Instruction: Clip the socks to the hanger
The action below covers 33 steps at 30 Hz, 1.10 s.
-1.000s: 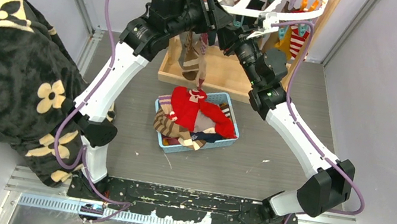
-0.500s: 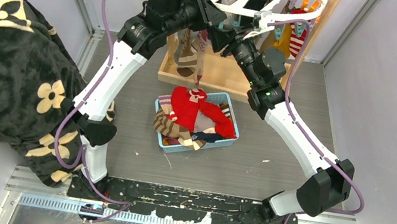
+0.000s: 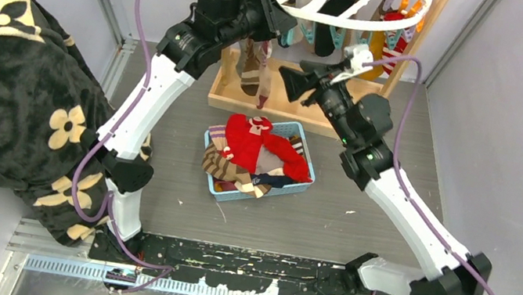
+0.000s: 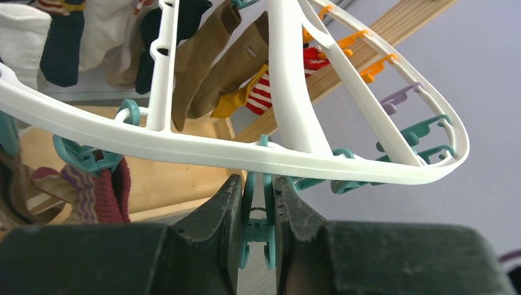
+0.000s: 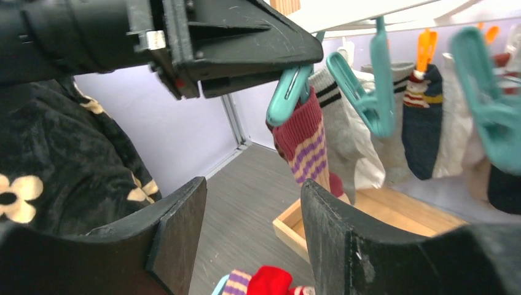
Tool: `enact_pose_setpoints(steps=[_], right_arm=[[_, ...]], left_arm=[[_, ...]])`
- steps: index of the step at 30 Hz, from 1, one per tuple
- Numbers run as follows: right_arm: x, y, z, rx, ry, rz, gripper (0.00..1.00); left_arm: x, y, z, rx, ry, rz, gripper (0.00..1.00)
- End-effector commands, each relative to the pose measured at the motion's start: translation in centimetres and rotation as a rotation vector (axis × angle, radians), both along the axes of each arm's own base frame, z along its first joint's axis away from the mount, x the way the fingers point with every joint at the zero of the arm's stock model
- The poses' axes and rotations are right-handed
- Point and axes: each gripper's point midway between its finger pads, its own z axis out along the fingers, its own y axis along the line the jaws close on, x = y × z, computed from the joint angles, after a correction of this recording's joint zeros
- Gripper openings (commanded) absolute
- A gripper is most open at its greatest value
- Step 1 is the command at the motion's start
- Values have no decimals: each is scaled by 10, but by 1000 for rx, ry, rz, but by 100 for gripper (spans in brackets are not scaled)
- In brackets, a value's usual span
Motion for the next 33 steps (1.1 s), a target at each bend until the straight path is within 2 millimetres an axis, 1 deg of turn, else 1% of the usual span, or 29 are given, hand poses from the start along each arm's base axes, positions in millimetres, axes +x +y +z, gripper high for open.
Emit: enact_pose_setpoints(steps=[1,3,4,6,10,14,18,20,22,25,29,31,33], right_arm=[[-36,-35,12,6,-28,-59,63],[-46,-43,-3,-6,19,-65,63],[-50,-46,-12,-14,44,-67,63],[-57,-50,-31,-36,99,-63,62],[-65,-48,-73,-80,225,-36,61],[-68,-30,-119,-112,359,34,60],[-75,3,-157,-195,425,113,62],[-71,16,-183,-271,493,102,63],[-63,20,-198,-311,538,59,62],[-44,9,-219,-386,567,-59,63],[-26,-3,-250,-568,593,-151,62],[-19,-4,-259,-613,582,-168,62],[-15,-2,-264,-636,571,-166,62]], left_arm=[[-9,12,29,-6,-109,15,14],[-9,13,28,3,-116,14,14],[-6,16,28,8,-120,39,14],[-5,18,30,13,-132,51,14],[-6,19,34,26,-155,61,14],[-8,16,32,48,-169,61,14],[-9,14,30,71,-179,61,14],[-8,14,29,79,-182,62,14],[-8,13,28,81,-182,61,15],[-8,14,28,84,-182,63,15],[-9,14,27,85,-182,62,14],[-10,14,27,83,-181,62,14],[-10,14,26,84,-178,61,14]])
